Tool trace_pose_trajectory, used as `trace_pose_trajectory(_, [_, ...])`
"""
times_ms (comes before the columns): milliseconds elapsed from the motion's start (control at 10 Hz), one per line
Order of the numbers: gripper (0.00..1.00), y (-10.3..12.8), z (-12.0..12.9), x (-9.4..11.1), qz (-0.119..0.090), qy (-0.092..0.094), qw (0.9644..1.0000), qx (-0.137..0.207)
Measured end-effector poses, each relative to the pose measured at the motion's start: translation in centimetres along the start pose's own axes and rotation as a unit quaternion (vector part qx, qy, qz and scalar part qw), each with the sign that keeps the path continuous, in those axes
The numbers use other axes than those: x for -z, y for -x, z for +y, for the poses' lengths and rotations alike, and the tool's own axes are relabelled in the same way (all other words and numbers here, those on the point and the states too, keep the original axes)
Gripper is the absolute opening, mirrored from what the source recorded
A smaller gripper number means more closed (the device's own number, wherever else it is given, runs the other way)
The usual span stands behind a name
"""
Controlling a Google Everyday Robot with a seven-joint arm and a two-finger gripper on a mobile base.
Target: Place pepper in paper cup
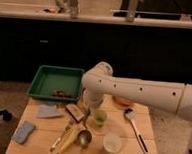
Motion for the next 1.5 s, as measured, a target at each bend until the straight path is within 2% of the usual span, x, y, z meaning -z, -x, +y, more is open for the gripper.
trace_pose_trajectory(400, [0.0,-0.8,2.3,0.9,0.004,0.003,0.9998,-0.021])
trace_pose_trajectory(900, [0.0,-2.0,6.5,1.0,-0.004,0.008,0.9982,-0.06])
trace_pose_trajectory(1200, [0.0,-2.2,6.9,0.9,-0.005,0.01,0.9977,-0.066])
trace_pose_trajectory(1500, [0.0,-2.5,6.9,1.7,0.017,0.007,0.9969,-0.076])
